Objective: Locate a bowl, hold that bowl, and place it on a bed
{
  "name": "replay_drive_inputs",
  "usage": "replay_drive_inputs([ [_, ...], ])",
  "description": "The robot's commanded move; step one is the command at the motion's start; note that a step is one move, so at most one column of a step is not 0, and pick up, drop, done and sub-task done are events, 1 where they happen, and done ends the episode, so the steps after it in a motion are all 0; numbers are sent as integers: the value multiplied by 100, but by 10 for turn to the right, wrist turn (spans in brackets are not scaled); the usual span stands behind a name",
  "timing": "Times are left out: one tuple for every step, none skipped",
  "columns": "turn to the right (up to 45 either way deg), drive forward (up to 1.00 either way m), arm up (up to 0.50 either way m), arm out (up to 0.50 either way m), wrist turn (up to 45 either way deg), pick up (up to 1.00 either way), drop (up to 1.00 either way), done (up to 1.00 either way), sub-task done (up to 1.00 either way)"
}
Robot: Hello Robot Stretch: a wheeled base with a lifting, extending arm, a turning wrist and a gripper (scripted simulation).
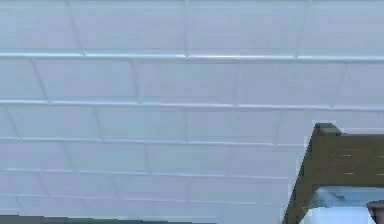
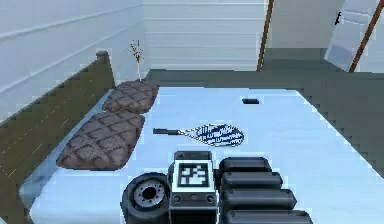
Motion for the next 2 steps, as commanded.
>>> replay_drive_inputs([
  [-450,0,0,0,0,0,0,0,0],
  [-300,0,0,0,0,0,0,0,0],
])
